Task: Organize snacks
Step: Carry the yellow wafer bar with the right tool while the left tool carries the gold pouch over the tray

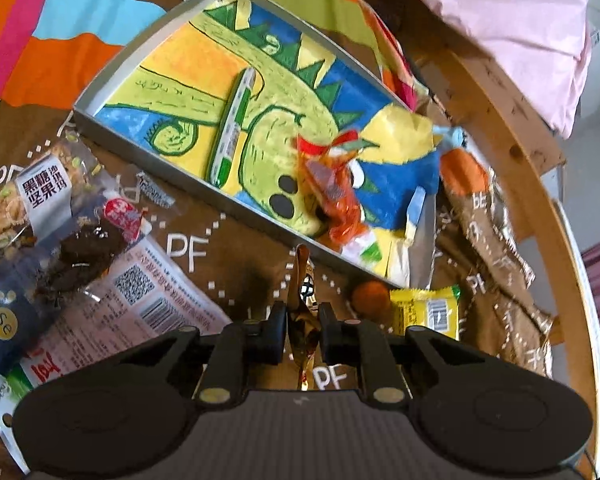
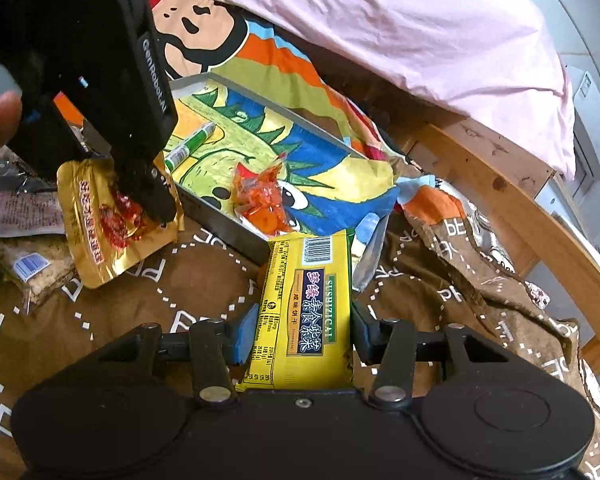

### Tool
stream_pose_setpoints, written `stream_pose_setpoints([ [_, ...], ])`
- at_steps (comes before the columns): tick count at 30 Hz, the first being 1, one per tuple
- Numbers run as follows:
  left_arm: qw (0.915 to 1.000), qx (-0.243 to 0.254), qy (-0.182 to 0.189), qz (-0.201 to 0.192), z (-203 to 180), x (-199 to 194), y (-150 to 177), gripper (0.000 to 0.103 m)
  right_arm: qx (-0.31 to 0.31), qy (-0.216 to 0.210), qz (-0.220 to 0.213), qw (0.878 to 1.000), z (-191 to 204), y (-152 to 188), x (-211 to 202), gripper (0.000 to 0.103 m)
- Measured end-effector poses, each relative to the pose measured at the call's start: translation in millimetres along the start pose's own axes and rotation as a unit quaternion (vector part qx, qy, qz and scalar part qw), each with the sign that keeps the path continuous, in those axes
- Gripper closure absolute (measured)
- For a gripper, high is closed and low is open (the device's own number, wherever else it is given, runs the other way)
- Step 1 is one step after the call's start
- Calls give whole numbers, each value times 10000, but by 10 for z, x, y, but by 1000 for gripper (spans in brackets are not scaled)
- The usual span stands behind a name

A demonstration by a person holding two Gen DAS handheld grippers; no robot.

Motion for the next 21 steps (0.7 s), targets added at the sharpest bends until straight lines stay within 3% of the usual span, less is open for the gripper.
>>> stream_pose_setpoints([
  [3,9997,-171,113,-144,-12,1,-132,85,-38,47,-143,9999,2,-28,23,53],
  [6,9989,-30,107,-461,-92,5,-336,85,-65,128,-337,9993,-17,-104,109,53],
  [12,9947,103,245,-995,-190,161,-738,85,622,222,-540,9964,-197,-366,471,53],
  [21,9939,192,173,-1074,-93,734,-941,85,1685,117,-372,9849,-478,-545,1105,53],
])
Point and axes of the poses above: each gripper's, at about its wrist camera, not at the fingertips, and x roughly the way its jaws point, z to its left, y to its underside, the point moved 3 cm from there along x, roughly the way its jaws point, and after that the axes turned 7 degrees about -z, right-handed, at the moved point
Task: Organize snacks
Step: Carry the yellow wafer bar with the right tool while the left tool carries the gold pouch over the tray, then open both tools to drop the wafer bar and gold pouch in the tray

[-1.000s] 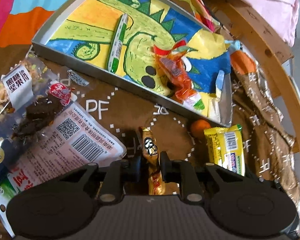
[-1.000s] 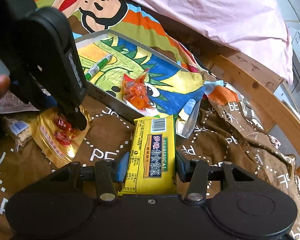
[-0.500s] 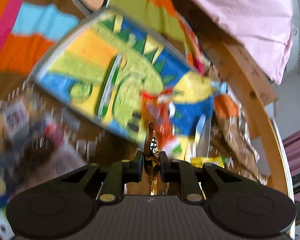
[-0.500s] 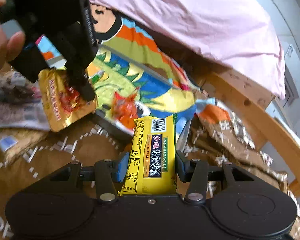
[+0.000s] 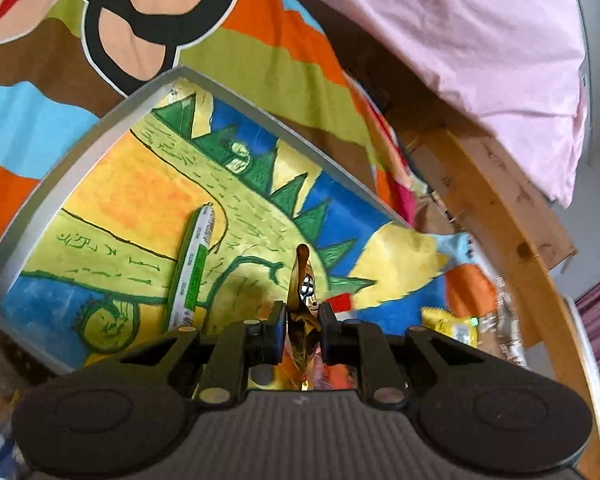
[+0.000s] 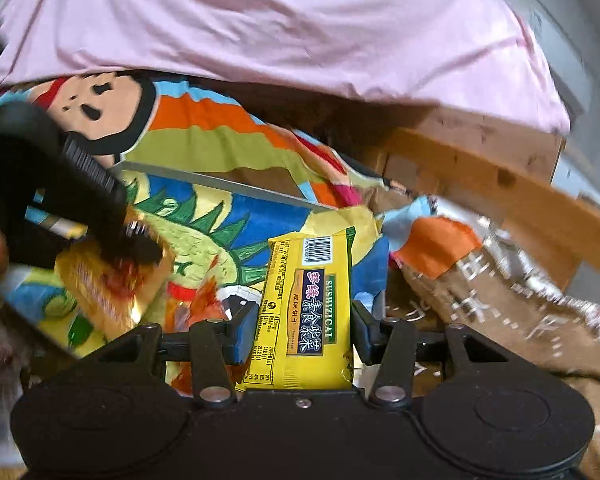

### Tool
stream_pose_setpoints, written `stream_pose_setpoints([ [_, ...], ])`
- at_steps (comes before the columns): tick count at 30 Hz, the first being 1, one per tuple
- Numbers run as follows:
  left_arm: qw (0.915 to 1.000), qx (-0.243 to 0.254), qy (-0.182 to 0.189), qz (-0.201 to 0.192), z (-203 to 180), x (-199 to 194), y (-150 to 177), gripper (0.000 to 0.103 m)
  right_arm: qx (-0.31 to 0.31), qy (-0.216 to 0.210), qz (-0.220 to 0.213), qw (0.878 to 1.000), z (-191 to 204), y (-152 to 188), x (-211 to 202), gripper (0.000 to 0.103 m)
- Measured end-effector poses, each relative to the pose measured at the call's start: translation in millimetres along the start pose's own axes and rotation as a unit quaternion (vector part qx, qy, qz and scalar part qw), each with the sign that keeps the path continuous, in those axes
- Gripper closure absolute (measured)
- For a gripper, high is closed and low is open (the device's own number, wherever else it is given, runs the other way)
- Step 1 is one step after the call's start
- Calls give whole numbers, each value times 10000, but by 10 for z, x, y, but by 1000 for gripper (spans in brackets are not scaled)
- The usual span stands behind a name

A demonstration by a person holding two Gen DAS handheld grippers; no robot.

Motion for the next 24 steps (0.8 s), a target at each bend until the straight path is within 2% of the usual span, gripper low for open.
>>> stream_pose_setpoints([
  [10,9994,268,-202,-7,70,149,76,85,213,-63,512,9984,39,183,374,52],
  [18,9943,791,-695,-135,7,137,98,81,304,-81,659,9973,25,240,441,51],
  [21,9910,961,-901,-223,-21,91,91,58,331,-95,683,9971,12,246,430,48],
  [24,9880,1121,-1007,-351,-61,24,72,42,324,-85,630,9974,0,222,395,38],
])
Point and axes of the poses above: each gripper's, at about its wrist camera, not at the fingertips, and x roughly the way its jaws point, z to its left, y to its underside, the point moved 3 cm from there along x, roughly the way its jaws point, and after that the axes turned 7 degrees about -z, right-handed, at the moved point
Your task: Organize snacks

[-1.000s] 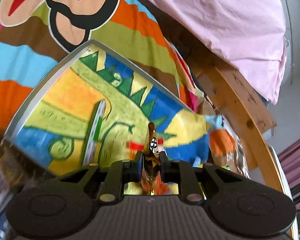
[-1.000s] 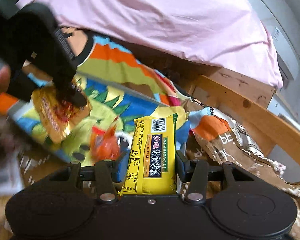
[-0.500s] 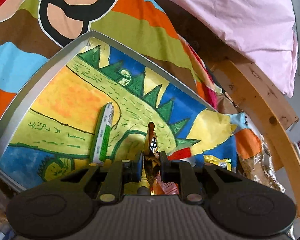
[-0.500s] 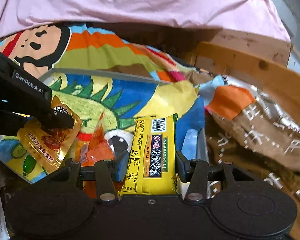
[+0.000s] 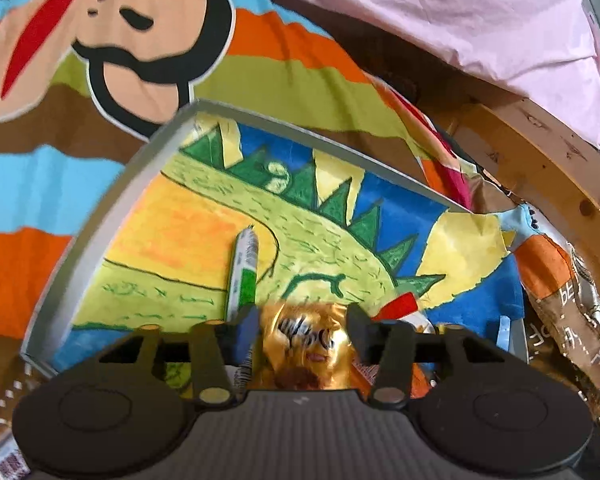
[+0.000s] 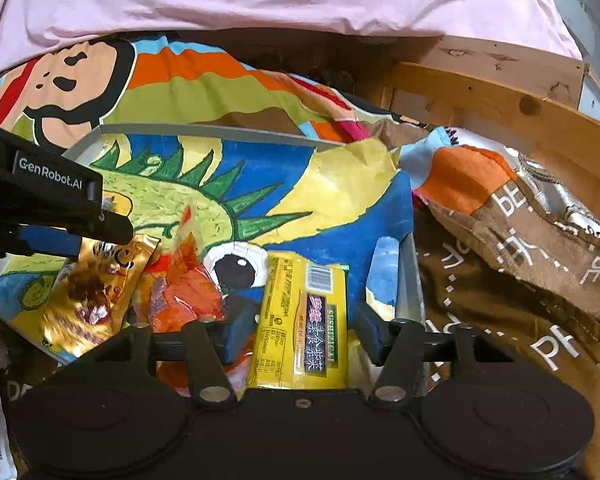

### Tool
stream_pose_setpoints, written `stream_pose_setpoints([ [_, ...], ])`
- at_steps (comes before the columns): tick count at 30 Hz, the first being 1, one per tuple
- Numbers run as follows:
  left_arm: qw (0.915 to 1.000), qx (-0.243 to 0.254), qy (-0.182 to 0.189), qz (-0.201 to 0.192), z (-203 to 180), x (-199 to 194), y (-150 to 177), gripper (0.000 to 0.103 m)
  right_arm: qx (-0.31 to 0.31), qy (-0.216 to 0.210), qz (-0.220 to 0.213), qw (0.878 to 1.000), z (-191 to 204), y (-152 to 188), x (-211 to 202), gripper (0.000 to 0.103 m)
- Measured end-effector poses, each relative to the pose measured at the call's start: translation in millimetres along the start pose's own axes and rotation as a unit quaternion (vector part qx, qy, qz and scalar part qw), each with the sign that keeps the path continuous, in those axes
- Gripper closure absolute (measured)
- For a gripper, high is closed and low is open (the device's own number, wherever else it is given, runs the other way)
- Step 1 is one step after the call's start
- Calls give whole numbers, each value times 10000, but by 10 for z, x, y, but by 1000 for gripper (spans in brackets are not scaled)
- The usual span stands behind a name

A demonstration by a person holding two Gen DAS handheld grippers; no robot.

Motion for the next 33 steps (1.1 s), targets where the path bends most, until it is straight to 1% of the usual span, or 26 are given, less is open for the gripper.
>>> stream_pose_setpoints([
  [1,9999,72,-56,-67,-11,-39,-12,36,37,-14,-26,10000,-9,-17,-23,34],
  [2,9998,135,-89,-115,-23,-71,-24,34,84,-36,-58,9999,-21,-36,-50,30],
  [3,9996,195,-105,-161,-36,-107,-35,30,119,-53,-89,9999,-29,-58,-80,29],
  [5,9991,304,-120,-251,-66,-209,-52,26,138,-71,-168,9997,-43,-100,-154,25],
  [7,9986,370,-155,-352,-90,-336,-60,17,160,-37,-282,9995,-72,-150,-261,21],
  [10,9974,442,-206,-526,-115,-541,-58,12,296,-3,-455,9985,-161,-226,-443,15],
  [13,9965,523,-269,-599,-147,-697,-59,6,457,38,-623,9970,-274,-297,-653,9],
  [14,9962,542,-288,-616,-154,-755,-57,5,491,58,-693,9964,-312,-320,-734,6],
  [18,9949,626,-349,-711,-177,-999,-42,1,518,85,-917,9944,-416,-386,-1012,5],
  [21,9933,655,-391,-865,-172,-1204,-27,1,564,79,-1051,9928,-477,-400,-1215,1],
  [26,9906,718,-529,-1037,-164,-1535,21,1,672,3,-1218,9903,-541,-364,-1554,1],
  [33,9850,1049,-626,-1215,-223,-1988,282,1,679,-76,-1267,9896,-557,-207,-2006,1],
])
Point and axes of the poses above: each gripper's, at about its wrist camera, not at the fingertips, and x roughly the way its jaws point, z to its left, y to its underside, the point moved 3 cm from there along x, roughly the way its jaws point, and after that the axes turned 7 degrees about -z, right-handed, at the moved point
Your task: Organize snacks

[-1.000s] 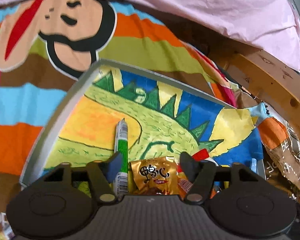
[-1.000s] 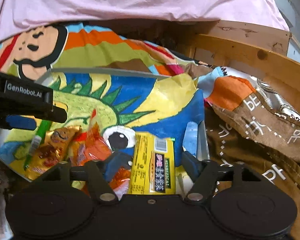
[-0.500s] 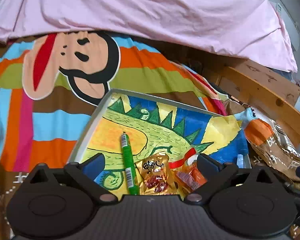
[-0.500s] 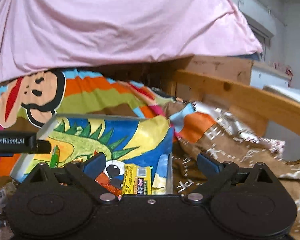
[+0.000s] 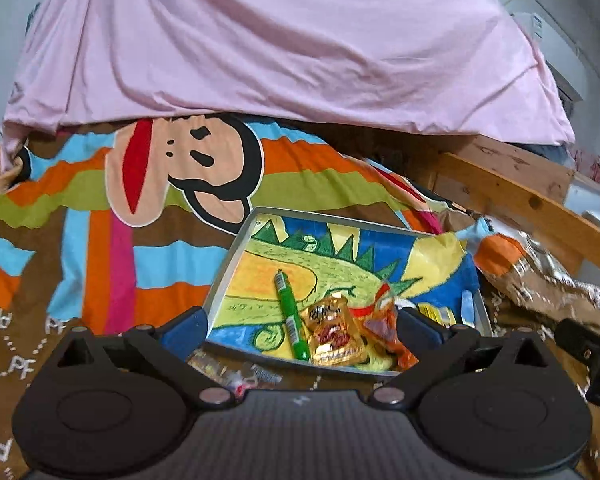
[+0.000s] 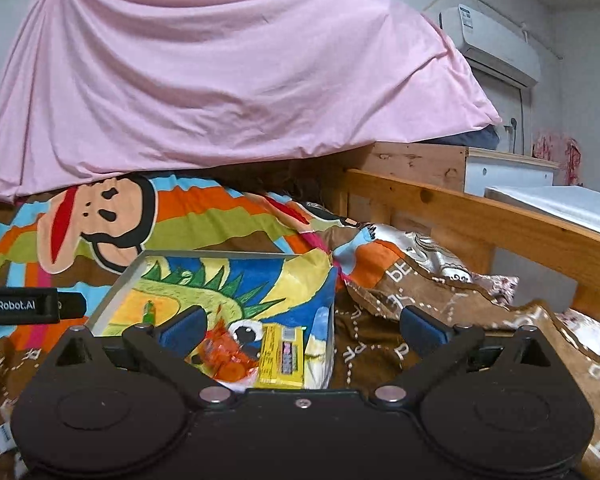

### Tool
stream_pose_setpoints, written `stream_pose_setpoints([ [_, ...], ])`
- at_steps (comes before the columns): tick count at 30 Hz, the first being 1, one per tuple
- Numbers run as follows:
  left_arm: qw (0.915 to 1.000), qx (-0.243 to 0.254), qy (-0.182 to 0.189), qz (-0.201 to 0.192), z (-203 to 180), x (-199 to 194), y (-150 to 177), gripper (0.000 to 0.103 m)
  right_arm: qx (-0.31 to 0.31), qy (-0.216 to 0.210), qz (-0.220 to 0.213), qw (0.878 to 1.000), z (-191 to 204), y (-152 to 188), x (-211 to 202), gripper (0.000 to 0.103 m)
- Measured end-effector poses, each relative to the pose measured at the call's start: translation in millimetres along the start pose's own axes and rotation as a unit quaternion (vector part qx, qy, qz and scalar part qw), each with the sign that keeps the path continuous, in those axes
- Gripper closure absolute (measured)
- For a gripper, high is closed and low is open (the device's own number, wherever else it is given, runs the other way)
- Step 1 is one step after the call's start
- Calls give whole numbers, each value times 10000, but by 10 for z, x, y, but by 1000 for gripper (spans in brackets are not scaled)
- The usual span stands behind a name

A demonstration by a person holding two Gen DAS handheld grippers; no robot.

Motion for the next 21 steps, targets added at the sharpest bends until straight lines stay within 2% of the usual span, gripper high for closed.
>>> stream_pose_setpoints([
  [11,9992,257,-258,-156,26,-713,272,0,46,-159,165,9997,54,205,-643,1],
  [15,9989,355,-292,12,52,-861,371,0,-66,-235,269,9993,119,290,-816,1],
  [21,9970,422,-578,278,154,-1065,541,0,-123,-256,423,9987,162,400,-1023,1],
])
Point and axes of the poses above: each gripper's, at about its wrist camera, not at the fingertips, and x roughly the way its jaws point, z to its left, y to its underside, the point moved 3 cm from there along x, roughly the way its jaws point, and after that the axes turned 7 degrees about -z, right-handed, at the moved point
